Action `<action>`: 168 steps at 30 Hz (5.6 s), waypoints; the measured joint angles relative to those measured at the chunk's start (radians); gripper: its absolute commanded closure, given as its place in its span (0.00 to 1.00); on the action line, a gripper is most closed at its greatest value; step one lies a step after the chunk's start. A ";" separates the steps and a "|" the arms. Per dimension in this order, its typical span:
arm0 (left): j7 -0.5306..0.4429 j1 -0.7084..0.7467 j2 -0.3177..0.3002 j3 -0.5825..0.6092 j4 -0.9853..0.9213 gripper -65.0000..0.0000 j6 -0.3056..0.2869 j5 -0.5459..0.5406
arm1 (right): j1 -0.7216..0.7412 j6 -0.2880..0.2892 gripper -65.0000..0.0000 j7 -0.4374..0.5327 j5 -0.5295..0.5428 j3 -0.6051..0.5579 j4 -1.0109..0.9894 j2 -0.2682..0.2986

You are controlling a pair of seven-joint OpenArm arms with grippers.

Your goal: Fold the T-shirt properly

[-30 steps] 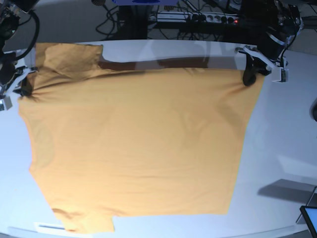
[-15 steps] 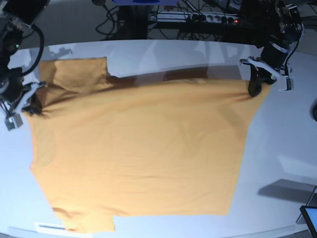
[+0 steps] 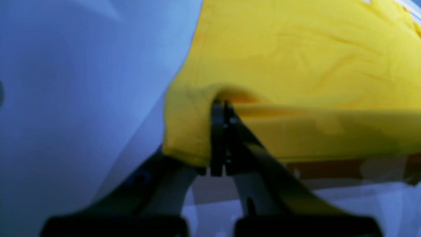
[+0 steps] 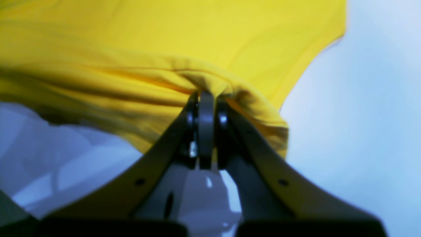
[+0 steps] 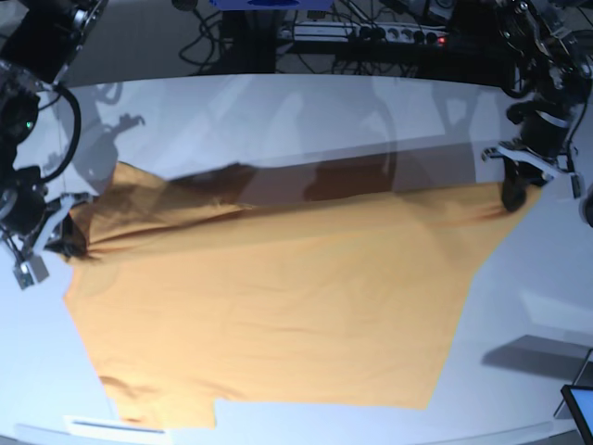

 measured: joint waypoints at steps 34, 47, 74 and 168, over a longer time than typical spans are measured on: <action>0.084 -0.327 -0.025 0.077 -0.263 1.00 0.003 0.178 | 0.111 -0.001 1.00 0.110 -0.016 -0.144 -0.262 0.042; 0.076 -0.467 -0.047 0.246 -0.321 1.00 0.006 0.323 | 0.114 -0.001 1.00 0.110 -0.019 -0.144 -0.262 0.042; -0.081 -0.526 -0.048 0.246 -0.618 0.97 -0.001 0.444 | 0.133 -0.001 1.00 0.201 -0.015 -0.144 -0.387 0.069; -0.323 -0.569 -0.022 0.500 -0.708 0.98 -0.005 0.795 | 0.147 -0.005 0.99 0.343 -0.022 -0.285 -0.465 0.108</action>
